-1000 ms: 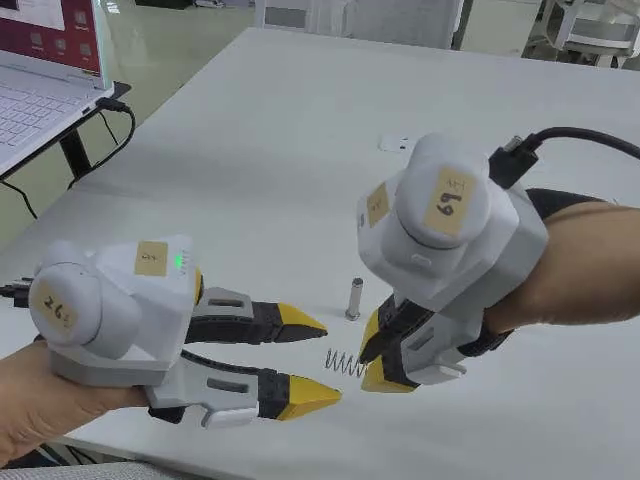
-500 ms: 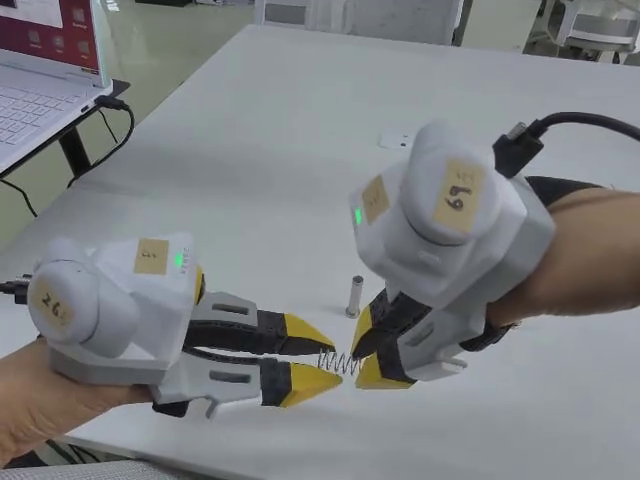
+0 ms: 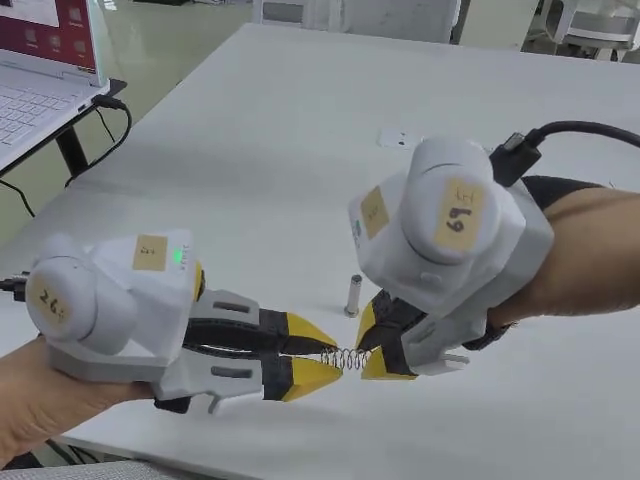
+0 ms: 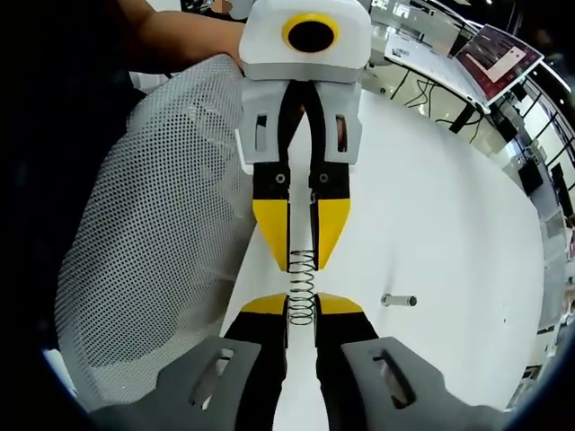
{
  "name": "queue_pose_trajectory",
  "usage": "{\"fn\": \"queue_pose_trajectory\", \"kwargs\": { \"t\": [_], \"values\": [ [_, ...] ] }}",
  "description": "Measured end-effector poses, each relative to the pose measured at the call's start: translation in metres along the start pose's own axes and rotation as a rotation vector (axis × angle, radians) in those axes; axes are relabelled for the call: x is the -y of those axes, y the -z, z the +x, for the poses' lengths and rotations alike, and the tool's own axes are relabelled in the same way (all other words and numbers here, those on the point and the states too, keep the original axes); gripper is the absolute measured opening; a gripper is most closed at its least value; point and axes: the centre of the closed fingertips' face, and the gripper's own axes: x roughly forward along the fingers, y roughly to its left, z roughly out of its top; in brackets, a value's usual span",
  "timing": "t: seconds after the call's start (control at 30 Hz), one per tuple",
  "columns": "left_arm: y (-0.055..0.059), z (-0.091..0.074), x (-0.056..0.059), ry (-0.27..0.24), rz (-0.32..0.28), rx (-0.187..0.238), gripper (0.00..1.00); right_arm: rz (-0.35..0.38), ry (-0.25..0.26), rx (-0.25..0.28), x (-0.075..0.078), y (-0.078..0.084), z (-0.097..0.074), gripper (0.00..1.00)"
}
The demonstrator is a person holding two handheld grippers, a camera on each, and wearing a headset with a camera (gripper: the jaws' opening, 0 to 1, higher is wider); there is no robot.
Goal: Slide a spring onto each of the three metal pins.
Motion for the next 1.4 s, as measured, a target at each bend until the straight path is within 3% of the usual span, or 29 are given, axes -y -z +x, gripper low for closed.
{"fn": "queue_pose_trajectory", "kwargs": {
  "t": [0.73, 0.97, 1.4],
  "values": [
    [-0.006, -0.007, 0.000, 0.016, -0.022, 0.032, 0.02, 0.083, -0.018, 0.029, -0.001, 0.002, 0.003, 0.12],
    [-0.014, -0.011, -0.001, 0.016, -0.029, 0.068, 0.02, 0.107, -0.017, 0.039, -0.001, 0.005, 0.006, 0.11],
    [-0.012, -0.012, -0.006, 0.002, -0.034, 0.066, 0.02, 0.117, 0.012, 0.060, 0.003, -0.001, -0.009, 0.09]
  ]
}}
